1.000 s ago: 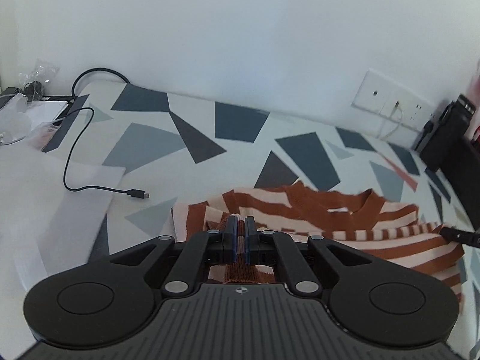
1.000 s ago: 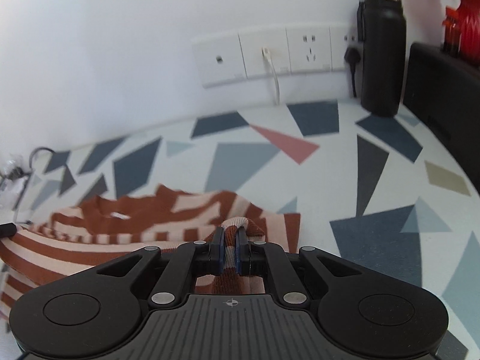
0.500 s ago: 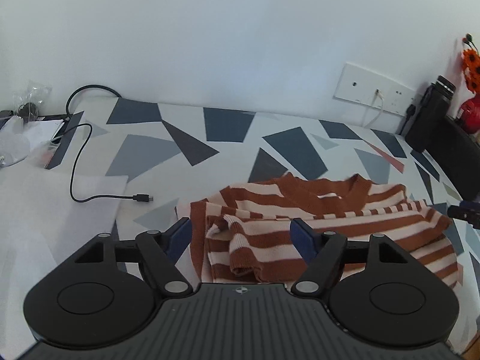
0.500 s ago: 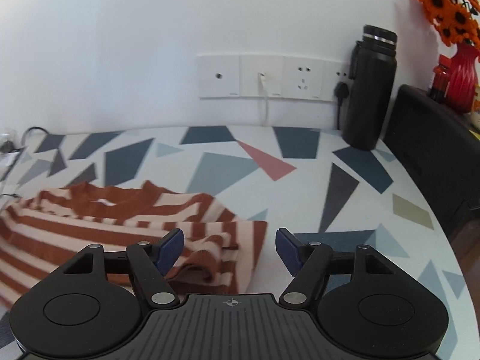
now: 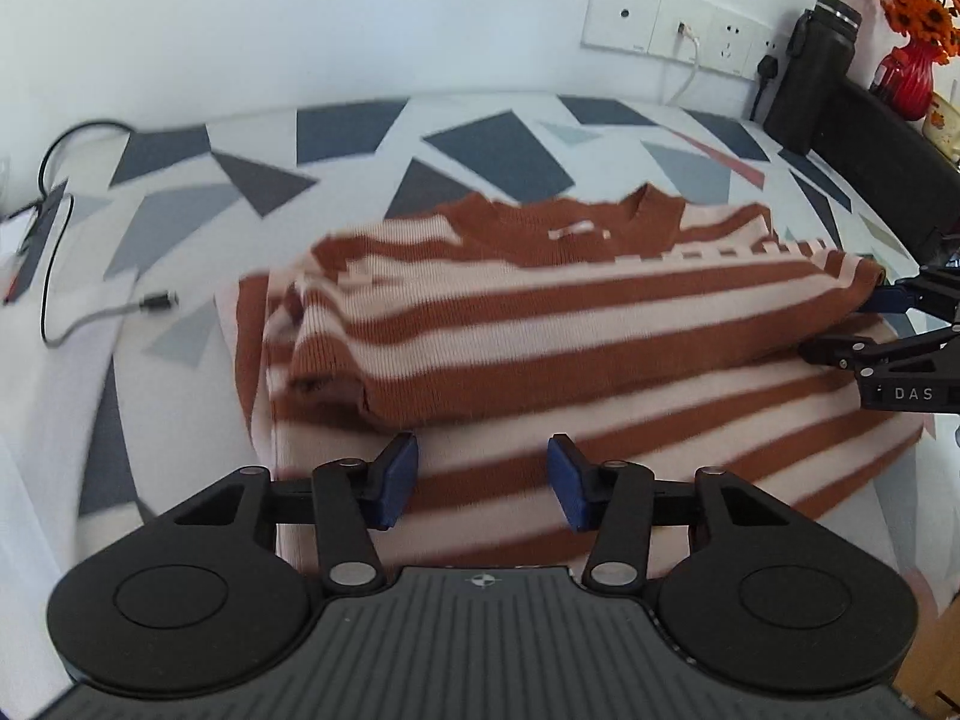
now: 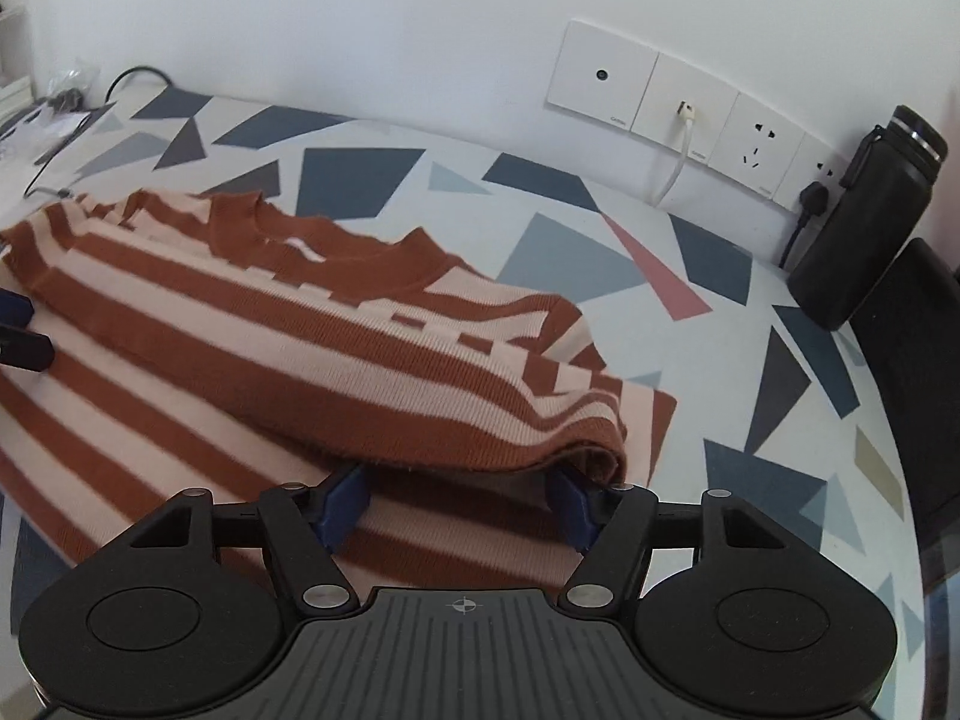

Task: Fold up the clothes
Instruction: 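Fold the hem up toward the collar with both grippers and open them, then press both open grippers along the folded sweater edge to flatten it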

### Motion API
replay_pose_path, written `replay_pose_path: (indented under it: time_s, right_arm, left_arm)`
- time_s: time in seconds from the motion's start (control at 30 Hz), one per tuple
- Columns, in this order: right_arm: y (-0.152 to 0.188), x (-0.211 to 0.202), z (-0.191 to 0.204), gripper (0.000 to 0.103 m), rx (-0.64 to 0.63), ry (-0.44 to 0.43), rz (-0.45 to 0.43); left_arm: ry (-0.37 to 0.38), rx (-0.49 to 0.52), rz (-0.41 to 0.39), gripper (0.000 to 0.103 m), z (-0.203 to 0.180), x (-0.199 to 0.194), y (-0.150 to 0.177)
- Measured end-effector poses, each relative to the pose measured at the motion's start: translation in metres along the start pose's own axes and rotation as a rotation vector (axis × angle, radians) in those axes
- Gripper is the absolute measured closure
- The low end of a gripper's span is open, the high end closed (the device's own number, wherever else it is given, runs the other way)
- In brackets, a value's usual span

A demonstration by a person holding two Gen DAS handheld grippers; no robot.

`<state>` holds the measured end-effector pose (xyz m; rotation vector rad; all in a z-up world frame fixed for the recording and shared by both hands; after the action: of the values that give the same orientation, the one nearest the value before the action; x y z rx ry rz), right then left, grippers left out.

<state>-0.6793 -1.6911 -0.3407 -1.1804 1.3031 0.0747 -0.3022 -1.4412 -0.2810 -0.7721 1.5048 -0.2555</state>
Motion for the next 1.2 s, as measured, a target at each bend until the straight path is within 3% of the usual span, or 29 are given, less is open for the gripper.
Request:
replay_pose_path:
  time_s: [0.17, 0.27, 0.33, 0.4, 0.47, 0.53, 0.67, 0.77, 0.83, 0.97, 1.03, 1.2]
  right_arm:
    - [-0.024, 0.021, -0.022, 0.042, 0.087, -0.013, -0.021]
    - [-0.041, 0.034, -0.042, 0.042, 0.174, 0.012, -0.062]
    - [-0.050, 0.041, -0.061, 0.042, 0.249, 0.074, -0.098]
    - [-0.053, 0.040, -0.079, 0.042, 0.339, 0.091, -0.116]
    - [-0.049, 0.033, -0.089, 0.041, 0.387, 0.068, -0.126]
    - [-0.041, 0.025, -0.098, 0.035, 0.413, 0.050, -0.132]
    - [-0.011, 0.008, -0.101, 0.008, 0.414, 0.004, -0.112]
    - [0.010, -0.002, -0.091, 0.003, 0.384, -0.039, -0.073]
    - [0.021, -0.004, -0.082, 0.001, 0.348, -0.030, -0.053]
    - [0.031, 0.006, -0.070, 0.001, 0.325, -0.023, -0.005]
    - [0.031, 0.015, -0.067, 0.001, 0.346, -0.032, 0.008]
    - [0.026, 0.032, -0.062, 0.001, 0.394, -0.025, 0.028]
  left_arm:
    - [-0.039, -0.011, -0.032, 0.053, 0.013, 0.017, -0.037]
    - [-0.100, -0.069, -0.125, 0.053, 0.031, 0.024, -0.070]
    - [-0.144, -0.124, -0.188, 0.052, 0.045, 0.024, -0.091]
    - [-0.179, -0.194, -0.241, 0.049, 0.059, 0.015, -0.106]
    - [-0.157, -0.214, -0.251, 0.037, 0.065, 0.006, -0.109]
    - [-0.130, -0.197, -0.221, 0.030, 0.067, 0.002, -0.102]
    - [-0.093, -0.148, -0.077, 0.018, 0.065, 0.004, -0.062]
    - [-0.098, -0.127, -0.010, 0.014, 0.064, 0.004, -0.033]
    - [-0.118, -0.124, 0.021, 0.012, 0.065, 0.006, -0.018]
    - [-0.123, -0.216, 0.068, 0.006, 0.073, 0.014, 0.000]
    - [-0.128, -0.220, 0.063, 0.000, 0.072, 0.016, 0.003]
    - [-0.138, -0.208, 0.086, 0.000, 0.068, 0.024, -0.004]
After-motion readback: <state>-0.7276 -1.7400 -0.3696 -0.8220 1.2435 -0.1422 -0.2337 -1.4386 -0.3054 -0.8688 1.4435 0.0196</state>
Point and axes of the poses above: each gripper's, at about its wrist camera, not at the fingertips, and x roughly the way its jaws point, z to its left, y to its underside, the point moved 7 cm from there along x, roughly the way its jaws point, and after that the axes turned 3 degrees about -x, right-handed, at the moved point
